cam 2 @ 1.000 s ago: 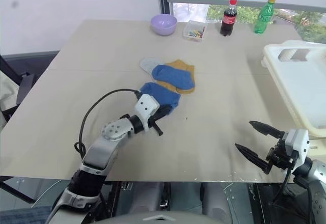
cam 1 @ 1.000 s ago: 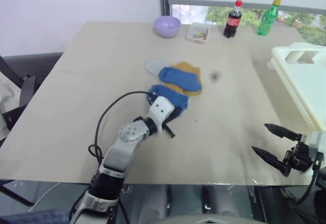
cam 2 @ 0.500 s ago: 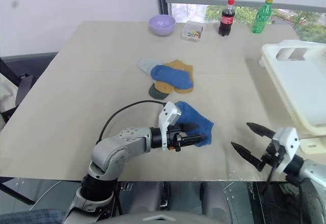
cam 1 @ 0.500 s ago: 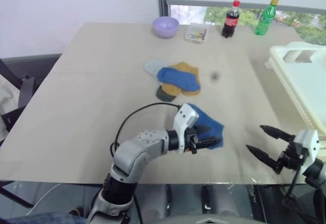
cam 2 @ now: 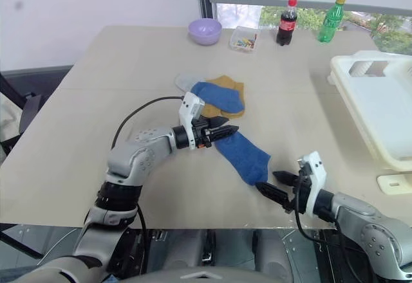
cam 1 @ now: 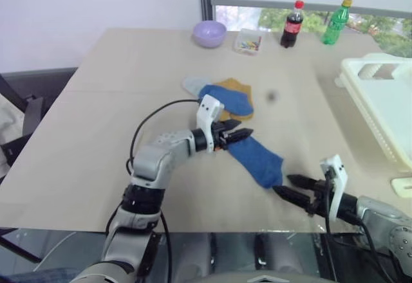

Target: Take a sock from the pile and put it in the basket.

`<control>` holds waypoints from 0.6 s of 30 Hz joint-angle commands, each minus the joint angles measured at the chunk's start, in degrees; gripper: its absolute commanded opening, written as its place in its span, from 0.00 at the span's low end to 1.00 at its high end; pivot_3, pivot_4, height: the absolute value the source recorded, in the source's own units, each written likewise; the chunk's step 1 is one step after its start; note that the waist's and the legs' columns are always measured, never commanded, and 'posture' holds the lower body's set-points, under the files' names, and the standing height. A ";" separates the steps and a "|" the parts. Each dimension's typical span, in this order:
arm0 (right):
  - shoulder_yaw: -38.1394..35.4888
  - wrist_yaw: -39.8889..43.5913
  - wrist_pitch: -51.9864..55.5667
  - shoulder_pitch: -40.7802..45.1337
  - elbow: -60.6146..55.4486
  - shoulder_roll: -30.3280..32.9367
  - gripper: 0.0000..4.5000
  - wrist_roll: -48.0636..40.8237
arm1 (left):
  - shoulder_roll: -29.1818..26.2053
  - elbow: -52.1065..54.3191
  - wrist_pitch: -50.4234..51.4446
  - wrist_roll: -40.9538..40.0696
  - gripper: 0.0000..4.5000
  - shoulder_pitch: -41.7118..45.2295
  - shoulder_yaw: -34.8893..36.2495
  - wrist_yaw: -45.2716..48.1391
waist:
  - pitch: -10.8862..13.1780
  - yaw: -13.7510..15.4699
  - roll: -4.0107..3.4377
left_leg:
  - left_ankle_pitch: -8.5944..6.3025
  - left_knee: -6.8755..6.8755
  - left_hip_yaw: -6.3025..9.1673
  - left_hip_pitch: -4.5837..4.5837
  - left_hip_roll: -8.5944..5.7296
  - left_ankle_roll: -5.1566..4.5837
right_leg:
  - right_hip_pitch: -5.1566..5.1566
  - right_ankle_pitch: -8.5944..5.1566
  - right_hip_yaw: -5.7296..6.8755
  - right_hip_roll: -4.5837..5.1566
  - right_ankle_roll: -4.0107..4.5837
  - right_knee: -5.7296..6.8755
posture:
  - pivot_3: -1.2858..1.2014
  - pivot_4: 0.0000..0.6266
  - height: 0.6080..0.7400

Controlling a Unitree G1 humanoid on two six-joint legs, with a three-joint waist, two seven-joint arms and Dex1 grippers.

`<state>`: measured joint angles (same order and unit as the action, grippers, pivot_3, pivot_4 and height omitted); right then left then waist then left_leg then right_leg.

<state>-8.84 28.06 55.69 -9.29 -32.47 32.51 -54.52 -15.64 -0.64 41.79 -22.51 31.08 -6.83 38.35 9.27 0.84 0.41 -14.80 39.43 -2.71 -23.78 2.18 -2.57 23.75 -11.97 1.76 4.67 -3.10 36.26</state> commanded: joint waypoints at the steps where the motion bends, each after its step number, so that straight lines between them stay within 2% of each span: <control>1: 1.67 -2.89 2.43 0.98 -0.02 -1.33 0.86 -1.16 | -0.60 -4.97 -8.30 5.20 0.67 1.39 -3.13 0.90 | -0.01 -0.01 0.04 | 0.00 -0.01 0.00 -0.01 0.00 0.00 | 0.00 0.00 0.00 0.00 0.00 -0.02 | 0.52 0.24 0.92; 2: 1.94 -3.05 2.60 1.20 0.06 -1.32 0.81 -0.93 | -0.60 -6.18 -9.57 6.06 0.67 1.23 -3.65 1.18 | -0.01 0.00 0.04 | 0.00 -0.02 0.00 -0.01 0.00 0.00 | 0.00 0.00 0.00 0.00 0.00 -0.03 | 0.52 0.24 0.92; 3: 2.03 -3.15 2.79 1.36 0.17 -1.27 0.68 -0.72 | -0.69 -7.23 -10.86 7.00 0.67 1.04 -4.36 1.46 | -0.01 0.01 0.05 | 0.00 -0.04 -0.02 -0.04 0.00 0.00 | 0.01 0.00 0.00 0.01 0.00 -0.07 | 0.52 0.24 0.92; 6: 2.34 -2.86 2.85 1.58 0.53 -0.39 0.43 0.36 | -1.12 -9.05 -14.14 9.38 0.67 0.21 -6.16 2.36 | 0.00 0.01 0.06 | 0.00 -0.05 -0.02 -0.07 0.00 -0.01 | 0.01 0.01 0.00 0.01 -0.01 -0.12 | 0.52 0.24 0.92; 7: 2.71 -2.43 2.60 1.64 0.65 0.31 0.31 1.27 | -1.17 -9.44 -14.73 9.90 0.67 -0.03 -6.42 2.49 | 0.00 0.02 0.06 | -0.01 -0.05 -0.03 -0.07 0.00 -0.01 | 0.01 0.01 0.00 0.02 -0.01 -0.15 | 0.52 0.24 0.92; 8: 3.48 -1.66 2.09 1.73 0.66 1.48 0.24 2.70 | -1.38 -9.72 -15.49 10.49 0.67 -0.37 -6.66 2.66 | 0.00 0.03 0.06 | -0.01 -0.06 -0.03 -0.08 0.00 -0.01 | 0.01 0.01 0.00 0.02 -0.01 -0.15 | 0.52 0.24 0.92; 10: 4.69 -0.25 0.86 2.01 0.80 3.52 0.03 5.22 | -1.67 -9.98 -16.39 11.41 0.67 -0.80 -6.91 2.89 | -0.01 0.01 0.06 | -0.01 -0.06 -0.04 -0.07 0.00 -0.01 | 0.00 0.01 0.00 0.03 -0.02 -0.15 | 0.52 0.24 0.92; 14: 9.00 5.43 -7.28 3.12 3.97 9.69 0.01 15.08 | -4.34 -5.70 -14.74 11.63 0.67 -3.00 -7.16 5.17 | -0.02 -0.03 0.06 | -0.01 -0.06 -0.02 -0.03 0.02 -0.01 | -0.01 0.00 0.01 0.02 -0.03 -0.14 | 0.52 0.24 0.92; 18: 11.83 12.35 -16.64 5.40 8.95 14.57 0.01 22.65 | -11.44 3.38 -11.18 11.74 0.67 -6.97 -10.13 11.01 | -0.06 -0.15 0.10 | -0.01 -0.06 -0.07 0.00 0.04 -0.01 | -0.01 0.00 -0.01 0.02 -0.04 -0.16 | 0.52 0.24 0.92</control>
<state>2.55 38.84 42.18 -4.05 -26.62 45.12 -37.03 -25.23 -0.82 28.52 -10.91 25.53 -15.14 46.54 9.21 0.68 0.51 -14.80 39.37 -2.78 -23.78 2.22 -2.58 23.74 -11.98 1.75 4.70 -3.16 36.09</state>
